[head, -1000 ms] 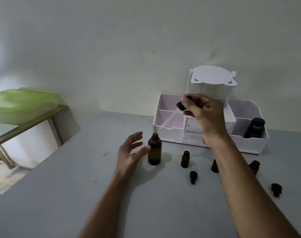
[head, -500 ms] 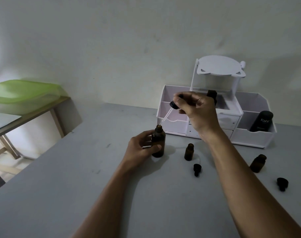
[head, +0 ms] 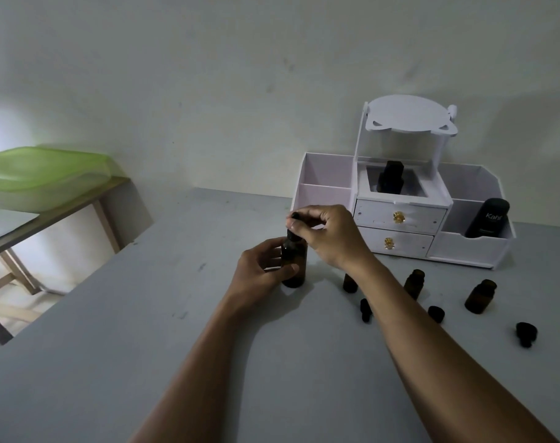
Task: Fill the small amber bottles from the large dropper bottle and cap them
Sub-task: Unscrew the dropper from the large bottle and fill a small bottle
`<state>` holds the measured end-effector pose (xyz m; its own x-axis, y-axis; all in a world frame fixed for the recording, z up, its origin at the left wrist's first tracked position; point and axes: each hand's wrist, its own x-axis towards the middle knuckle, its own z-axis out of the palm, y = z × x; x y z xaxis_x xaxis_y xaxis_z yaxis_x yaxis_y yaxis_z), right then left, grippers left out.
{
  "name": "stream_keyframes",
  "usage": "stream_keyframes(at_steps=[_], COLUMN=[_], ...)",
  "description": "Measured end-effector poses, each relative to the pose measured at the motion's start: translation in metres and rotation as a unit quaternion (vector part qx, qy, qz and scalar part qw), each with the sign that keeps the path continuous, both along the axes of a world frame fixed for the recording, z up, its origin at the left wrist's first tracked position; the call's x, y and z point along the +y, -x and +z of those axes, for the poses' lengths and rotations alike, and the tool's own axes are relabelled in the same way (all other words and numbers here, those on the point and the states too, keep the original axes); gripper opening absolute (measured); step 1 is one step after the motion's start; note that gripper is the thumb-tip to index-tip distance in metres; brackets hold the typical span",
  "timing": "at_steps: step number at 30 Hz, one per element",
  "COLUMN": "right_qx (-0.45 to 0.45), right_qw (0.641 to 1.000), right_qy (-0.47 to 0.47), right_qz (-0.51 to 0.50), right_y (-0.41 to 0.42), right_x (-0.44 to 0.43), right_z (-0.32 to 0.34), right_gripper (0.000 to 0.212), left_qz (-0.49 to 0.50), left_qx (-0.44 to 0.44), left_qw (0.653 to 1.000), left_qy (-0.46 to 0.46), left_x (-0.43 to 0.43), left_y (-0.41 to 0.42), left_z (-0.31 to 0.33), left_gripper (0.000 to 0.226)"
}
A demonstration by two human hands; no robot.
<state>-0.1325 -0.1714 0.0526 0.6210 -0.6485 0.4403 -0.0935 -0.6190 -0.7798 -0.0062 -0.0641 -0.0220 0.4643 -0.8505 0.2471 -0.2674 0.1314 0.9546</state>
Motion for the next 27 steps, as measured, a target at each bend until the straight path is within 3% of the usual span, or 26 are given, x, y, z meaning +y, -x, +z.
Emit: stream_keyframes(at_steps=[14, 23, 27], right_qx=[-0.066, -0.072, -0.098], right_qw=[0.996, 0.996, 0.995], right_qy=[0.024, -0.025, -0.006], right_qz=[-0.054, -0.044, -0.033], right_y=[-0.008, -0.001, 0.000], right_x=[0.008, 0.010, 0.016], right_z=[-0.007, 0.005, 0.019], right_gripper=[0.008, 0.010, 0.007], left_qz=[0.004, 0.000, 0.004], left_qx=[-0.008, -0.016, -0.025], left_qw=[1.000, 1.000, 1.000], left_qy=[-0.006, -0.010, -0.010], left_x=[0.002, 0.003, 0.003], left_y=[0.001, 0.000, -0.001], left_z=[0.001, 0.002, 0.002], left_gripper=[0.054, 0.051, 0.051])
